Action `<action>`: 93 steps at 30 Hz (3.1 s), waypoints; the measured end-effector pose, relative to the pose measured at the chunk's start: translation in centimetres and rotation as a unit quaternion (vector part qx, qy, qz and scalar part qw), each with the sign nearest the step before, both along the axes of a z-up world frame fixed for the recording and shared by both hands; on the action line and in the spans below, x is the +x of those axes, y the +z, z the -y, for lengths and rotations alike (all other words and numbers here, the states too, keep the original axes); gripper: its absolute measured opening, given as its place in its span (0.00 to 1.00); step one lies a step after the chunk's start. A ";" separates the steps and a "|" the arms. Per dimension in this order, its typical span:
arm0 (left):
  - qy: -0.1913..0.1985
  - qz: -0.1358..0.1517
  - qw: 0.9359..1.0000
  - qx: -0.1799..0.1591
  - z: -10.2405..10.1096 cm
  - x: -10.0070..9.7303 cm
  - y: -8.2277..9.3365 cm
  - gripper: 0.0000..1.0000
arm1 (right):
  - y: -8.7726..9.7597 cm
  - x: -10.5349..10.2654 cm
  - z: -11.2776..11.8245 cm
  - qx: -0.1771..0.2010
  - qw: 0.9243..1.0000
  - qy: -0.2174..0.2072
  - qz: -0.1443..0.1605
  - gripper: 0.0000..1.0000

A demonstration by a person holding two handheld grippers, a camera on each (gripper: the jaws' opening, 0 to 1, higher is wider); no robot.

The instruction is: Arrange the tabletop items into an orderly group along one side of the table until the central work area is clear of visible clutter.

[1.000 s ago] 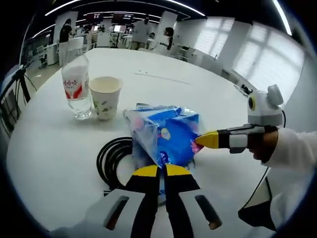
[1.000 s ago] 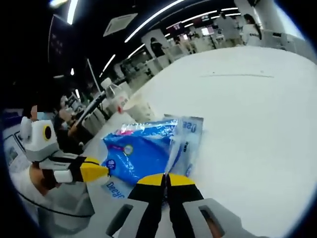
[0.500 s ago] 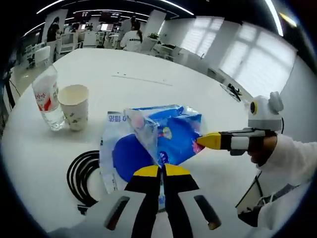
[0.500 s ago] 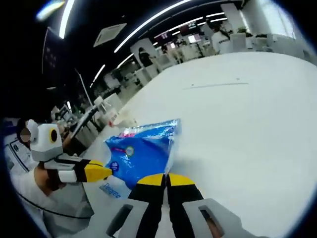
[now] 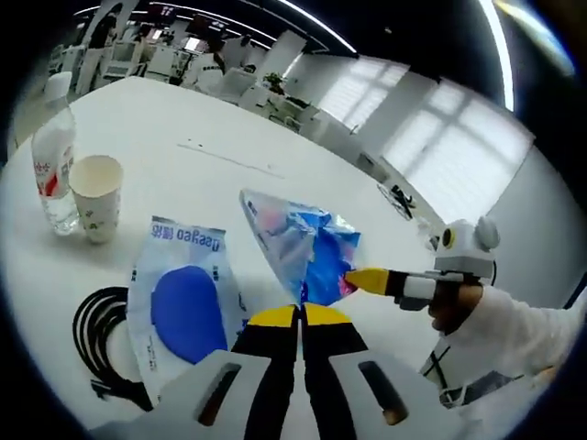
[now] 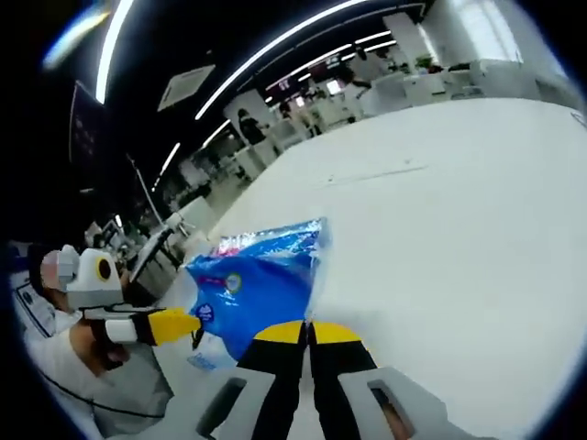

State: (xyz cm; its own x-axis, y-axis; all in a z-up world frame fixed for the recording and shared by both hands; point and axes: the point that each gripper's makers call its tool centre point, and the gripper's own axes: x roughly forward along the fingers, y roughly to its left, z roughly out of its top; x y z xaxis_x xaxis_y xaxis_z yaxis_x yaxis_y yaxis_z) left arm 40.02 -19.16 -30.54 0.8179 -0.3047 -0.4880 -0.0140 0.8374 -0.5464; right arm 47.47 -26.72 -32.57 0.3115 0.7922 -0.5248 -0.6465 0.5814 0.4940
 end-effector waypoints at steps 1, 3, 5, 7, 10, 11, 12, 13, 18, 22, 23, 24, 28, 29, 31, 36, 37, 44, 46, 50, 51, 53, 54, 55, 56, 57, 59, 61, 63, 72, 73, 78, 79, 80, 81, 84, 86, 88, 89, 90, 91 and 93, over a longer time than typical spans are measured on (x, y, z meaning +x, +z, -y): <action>-0.002 -0.001 1.000 0.004 -0.2 0.0 -0.1 0.00 | 0.0 -0.1 -0.1 -0.001 1.000 0.002 0.000 0.00; -0.004 -0.003 1.000 0.017 -0.3 -0.1 0.0 0.00 | -0.2 -0.2 -0.4 -0.003 1.000 0.005 -0.003 0.00; -0.015 -0.003 0.999 0.045 -0.6 -0.1 0.0 0.00 | -0.1 -0.5 -0.6 -0.006 1.000 0.008 -0.002 0.00; -0.027 0.001 0.998 0.060 -0.2 0.2 0.6 0.00 | 0.0 -0.3 -0.4 -0.012 1.000 0.009 0.003 0.00; -0.023 0.007 0.998 0.051 0.2 0.8 1.3 0.00 | 0.1 0.3 -0.2 -0.012 1.000 0.004 0.003 0.00; -0.022 0.007 0.999 0.049 0.2 1.1 1.4 0.00 | 0.2 0.5 -0.1 -0.011 1.000 0.001 0.001 0.00; -0.022 0.007 0.999 0.048 0.3 1.4 1.3 0.00 | 0.2 1.0 0.2 -0.009 1.000 -0.003 -0.001 0.00; -0.027 0.005 0.998 0.049 0.3 1.8 1.1 0.00 | 0.3 1.3 0.5 -0.010 1.000 -0.006 0.000 0.00; -0.046 0.001 0.997 0.058 2.0 3.1 1.3 0.00 | 0.3 2.2 1.5 -0.015 1.000 -0.020 0.003 0.00; -0.062 -0.001 0.997 0.050 3.4 4.3 1.5 0.00 | 0.2 3.5 2.9 -0.018 0.999 -0.042 0.002 0.00; -0.066 -0.002 0.996 0.052 3.6 4.6 1.5 0.00 | 0.4 3.6 3.4 -0.018 0.999 -0.049 0.003 0.00; -0.083 -0.013 0.994 0.075 3.9 4.8 1.1 0.00 | 0.5 3.7 3.7 -0.017 0.998 -0.053 0.003 0.00; -0.106 -0.013 0.991 0.080 5.3 6.1 1.1 0.00 | 0.9 5.4 5.5 -0.016 0.997 -0.078 0.005 0.00; -0.105 -0.014 0.991 0.080 5.4 6.4 1.1 0.00 | 1.0 5.6 5.8 -0.013 0.996 -0.083 0.004 0.00; -0.103 -0.016 0.992 0.076 5.3 6.9 0.9 0.00 | 1.1 6.2 6.2 -0.009 0.996 -0.090 0.002 0.00; -0.117 -0.028 0.989 0.089 5.9 7.6 0.1 0.00 | 0.9 6.8 6.6 -0.016 0.996 -0.092 0.007 0.00; -0.118 -0.030 0.989 0.089 6.1 7.7 -0.1 0.00 | 0.7 6.9 6.7 -0.018 0.996 -0.092 0.007 0.00; -0.121 -0.059 0.987 0.085 6.5 7.8 -2.5 0.00 | -0.5 6.7 6.7 -0.037 0.996 -0.083 0.001 0.00; -0.123 -0.066 0.987 0.084 6.7 7.8 -3.0 0.00 | -1.1 6.9 6.8 -0.038 0.996 -0.082 -0.005 0.00; -0.125 -0.079 0.986 0.080 7.1 8.0 -4.1 0.00 | -2.3 7.2 7.1 -0.050 0.996 -0.077 -0.013 0.00; -0.125 -0.080 0.986 0.079 7.1 8.0 -4.2 0.00 | -2.6 7.2 7.1 -0.052 0.996 -0.075 -0.014 0.00; -0.125 -0.089 0.985 0.074 7.2 8.2 -4.9 0.00 | -2.7 7.2 7.3 -0.057 0.995 -0.075 -0.020 0.00; -0.125 -0.092 0.985 0.073 7.3 8.3 -5.1 0.00 | -3.4 7.3 7.5 -0.059 0.995 -0.075 -0.022 0.00; -0.125 -0.094 0.985 0.072 7.3 8.4 -5.4 0.00 | -3.8 7.5 7.5 -0.061 0.995 -0.075 -0.024 0.00; -0.125 -0.099 0.985 0.069 7.4 8.5 -5.8 0.00 | -4.3 7.8 7.6 -0.063 0.995 -0.074 -0.025 0.00; -0.124 -0.101 0.985 0.068 7.4 8.6 -6.1 0.00 | -4.9 8.0 7.7 -0.066 0.995 -0.073 -0.028 0.00; -0.122 -0.106 0.985 0.066 7.4 8.8 -6.7 0.00 | -5.5 8.2 7.8 -0.069 0.994 -0.072 -0.031 0.00; -0.122 -0.111 0.984 0.065 7.4 9.0 -7.3 0.00 | -5.0 8.0 7.8 -0.075 0.994 -0.069 -0.035 0.00; -0.123 -0.117 0.983 0.066 7.3 9.1 -7.8 0.00 | -6.1 7.7 7.8 -0.083 0.994 -0.063 -0.039 0.00; -0.124 -0.145 0.980 0.066 7.0 9.0 -10.0 0.00 | -8.6 7.7 8.0 -0.101 0.992 -0.055 -0.051 0.00; -0.123 -0.146 0.980 0.065 7.0 9.0 -10.1 0.00 | -8.7 7.7 8.1 -0.101 0.992 -0.056 -0.053 0.00; -0.125 -0.156 0.978 0.064 7.3 8.7 -11.0 0.00 | -8.9 7.4 8.5 -0.102 0.991 -0.064 -0.063 0.00; -0.125 -0.159 0.977 0.065 7.3 8.7 -11.2 0.00 | -8.7 7.5 8.4 -0.096 0.991 -0.068 -0.062 0.00; -0.124 -0.160 0.977 0.065 7.2 8.6 -11.3 0.00 | -8.7 7.5 8.5 -0.094 0.991 -0.068 -0.064 0.00; -0.123 -0.157 0.978 0.063 7.2 8.7 -11.3 0.00 | -8.7 7.5 8.5 -0.094 0.991 -0.068 -0.065 0.00; -0.118 -0.157 0.979 0.059 7.0 9.0 -11.3 0.00 | -8.6 7.3 8.4 -0.092 0.991 -0.072 -0.064 0.00; -0.111 -0.158 0.980 0.053 6.9 9.1 -11.3 0.00 | -8.7 7.4 8.4 -0.086 0.991 -0.077 -0.068 0.00; -0.108 -0.157 0.980 0.051 6.9 9.0 -11.3 0.00 | -8.6 7.2 8.4 -0.083 0.991 -0.079 -0.069 0.00; -0.108 -0.154 0.981 0.053 6.9 9.0 -11.3 0.00 | -8.7 7.2 8.4 -0.082 0.991 -0.079 -0.069 0.00; -0.108 -0.154 0.981 0.053 6.9 9.0 -11.3 0.00 | -8.7 7.2 8.4 -0.083 0.991 -0.078 -0.067 0.00; -0.107 -0.153 0.981 0.053 6.9 9.0 -11.3 0.00 | -8.8 7.2 8.4 -0.087 0.992 -0.073 -0.062 0.00; -0.104 -0.155 0.981 0.049 6.9 9.0 -11.3 0.00 | -9.0 7.3 8.3 -0.095 0.992 -0.066 -0.055 0.00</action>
State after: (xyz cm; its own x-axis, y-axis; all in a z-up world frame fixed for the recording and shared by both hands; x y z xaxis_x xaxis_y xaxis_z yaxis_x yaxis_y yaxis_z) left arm 49.02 -26.09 -41.86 0.5503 -0.3882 -0.7393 0.0096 0.8882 -0.4593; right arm 54.75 -35.05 -41.55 0.3382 0.6321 -0.6972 -0.5062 0.7467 0.4314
